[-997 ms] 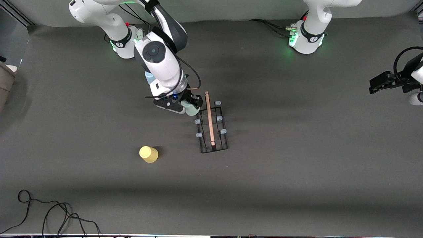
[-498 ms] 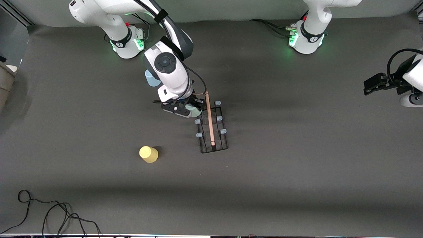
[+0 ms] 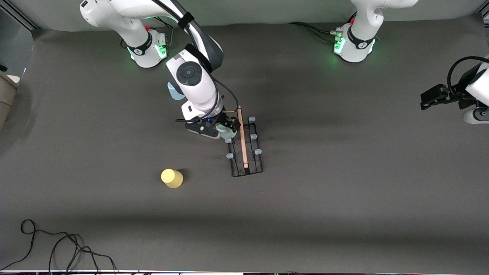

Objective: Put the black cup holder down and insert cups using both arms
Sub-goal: 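Carry the green cup onto a rack peg and release it, then move the right gripper to the yellow cup and grasp it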

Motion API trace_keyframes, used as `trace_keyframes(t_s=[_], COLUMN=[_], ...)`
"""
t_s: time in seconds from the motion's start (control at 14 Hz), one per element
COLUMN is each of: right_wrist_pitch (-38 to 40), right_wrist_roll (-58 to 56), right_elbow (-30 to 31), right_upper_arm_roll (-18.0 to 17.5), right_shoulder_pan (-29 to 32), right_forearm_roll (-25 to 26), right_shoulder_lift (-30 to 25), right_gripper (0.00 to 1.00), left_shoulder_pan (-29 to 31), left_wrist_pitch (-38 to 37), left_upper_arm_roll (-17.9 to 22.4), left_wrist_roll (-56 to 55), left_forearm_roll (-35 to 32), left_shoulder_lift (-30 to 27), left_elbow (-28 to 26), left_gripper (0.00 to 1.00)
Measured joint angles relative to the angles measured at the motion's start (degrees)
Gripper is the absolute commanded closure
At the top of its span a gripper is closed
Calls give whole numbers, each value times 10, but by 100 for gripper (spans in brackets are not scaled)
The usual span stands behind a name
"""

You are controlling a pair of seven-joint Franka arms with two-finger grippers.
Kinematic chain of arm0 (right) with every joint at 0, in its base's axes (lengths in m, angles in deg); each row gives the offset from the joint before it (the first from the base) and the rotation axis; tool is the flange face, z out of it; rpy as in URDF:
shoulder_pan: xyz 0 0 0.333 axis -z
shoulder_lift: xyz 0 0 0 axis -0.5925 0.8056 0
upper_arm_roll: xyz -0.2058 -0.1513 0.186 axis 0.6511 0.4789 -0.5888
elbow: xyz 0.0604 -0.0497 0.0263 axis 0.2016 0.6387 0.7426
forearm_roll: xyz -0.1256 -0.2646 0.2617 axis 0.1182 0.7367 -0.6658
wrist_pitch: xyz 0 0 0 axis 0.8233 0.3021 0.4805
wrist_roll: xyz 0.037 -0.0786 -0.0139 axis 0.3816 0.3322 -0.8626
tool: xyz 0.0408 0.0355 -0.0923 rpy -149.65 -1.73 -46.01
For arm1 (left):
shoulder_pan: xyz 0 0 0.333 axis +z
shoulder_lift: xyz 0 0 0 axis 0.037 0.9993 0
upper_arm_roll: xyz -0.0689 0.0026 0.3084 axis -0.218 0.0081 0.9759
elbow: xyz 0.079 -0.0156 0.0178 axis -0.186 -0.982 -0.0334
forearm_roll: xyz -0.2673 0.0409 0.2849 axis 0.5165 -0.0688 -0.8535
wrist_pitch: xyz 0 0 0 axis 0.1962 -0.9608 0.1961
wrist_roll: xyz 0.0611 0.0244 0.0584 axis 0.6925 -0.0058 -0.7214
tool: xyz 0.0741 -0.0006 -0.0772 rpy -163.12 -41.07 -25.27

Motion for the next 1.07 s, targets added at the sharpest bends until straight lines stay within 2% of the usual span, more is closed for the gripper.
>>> trace_keyframes(t_s=[0.28, 0.5, 0.78, 1.07], right_wrist_pitch=[60, 75, 71, 29], right_wrist_roll=[-134, -251, -343, -383], right_elbow=[-28, -33, -33, -32], right_upper_arm_roll=[77, 134, 142, 142], right_shoulder_pan=[3, 13, 65, 95], right_forearm_roll=[3, 3, 3, 3], right_shoulder_lift=[-12, -9, 12, 56], right_gripper=[0, 0, 0, 0], left_shoulder_pan=[1, 3, 7, 7], left_wrist_pitch=[0, 0, 0, 0], left_upper_arm_roll=[0, 0, 0, -2], left_wrist_roll=[0, -2, -3, -3], left_forearm_roll=[13, 14, 15, 15], left_shoulder_lift=[0, 0, 0, 1], left_elbow=[0, 0, 0, -1], left_gripper=[0, 0, 0, 0])
